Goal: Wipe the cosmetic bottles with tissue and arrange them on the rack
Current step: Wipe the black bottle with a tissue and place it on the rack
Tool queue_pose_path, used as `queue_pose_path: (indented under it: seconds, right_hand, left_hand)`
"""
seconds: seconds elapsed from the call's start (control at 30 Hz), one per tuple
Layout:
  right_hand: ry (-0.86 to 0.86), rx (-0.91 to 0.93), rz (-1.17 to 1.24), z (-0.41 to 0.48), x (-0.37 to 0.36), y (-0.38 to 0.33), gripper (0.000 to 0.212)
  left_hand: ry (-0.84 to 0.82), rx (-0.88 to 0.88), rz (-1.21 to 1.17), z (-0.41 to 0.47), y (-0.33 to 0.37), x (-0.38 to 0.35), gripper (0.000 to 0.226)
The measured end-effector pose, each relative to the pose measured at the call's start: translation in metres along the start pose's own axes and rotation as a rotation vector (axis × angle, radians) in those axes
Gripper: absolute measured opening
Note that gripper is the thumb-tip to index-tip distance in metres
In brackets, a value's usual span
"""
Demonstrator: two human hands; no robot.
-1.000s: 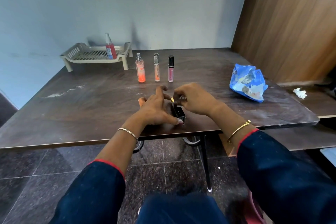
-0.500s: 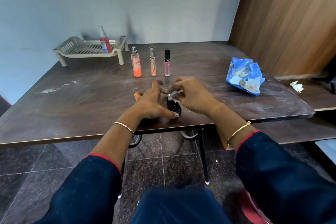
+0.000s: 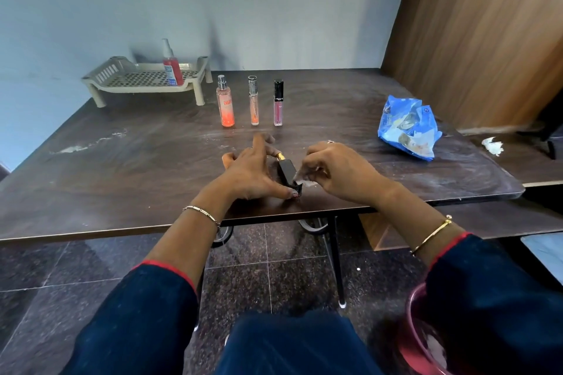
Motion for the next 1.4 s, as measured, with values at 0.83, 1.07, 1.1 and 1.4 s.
queue_pose_path:
  seconds: [0.83, 1.07, 1.1, 1.4]
  right_hand:
    - [-0.024, 0.023, -0.053, -0.006, 0.002, -0.015, 0.008]
    - [0.133, -0.220, 0.047, -0.012, 0.005, 0.016, 0.025]
    - [0.181, -0.252, 0.076, -0.013, 0.005, 0.019, 0.027]
    - [0.306, -0.404, 0.331, -0.016, -0.004, 0.024, 0.019]
  left_hand:
    - [0.004, -0.029, 0.011, -0.004, 0.003, -0.001, 0.091]
    - [0.098, -0.156, 0.003, -0.011, 0.011, -0.004, 0.098]
    - [0.111, -0.163, -0.015, -0.011, 0.010, -0.005, 0.097]
    - [0.198, -0.334, 0.133, -0.014, 0.015, 0.004, 0.101]
Point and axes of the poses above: each hand's wrist, its own z-axis towards the middle knuckle, its own x-axis out of the back of the hand, y = z × x, the point moved 4 cm from there along z, towards the middle knuckle, and after that the axes turned 9 degrees about -z, right-handed, at the moved point
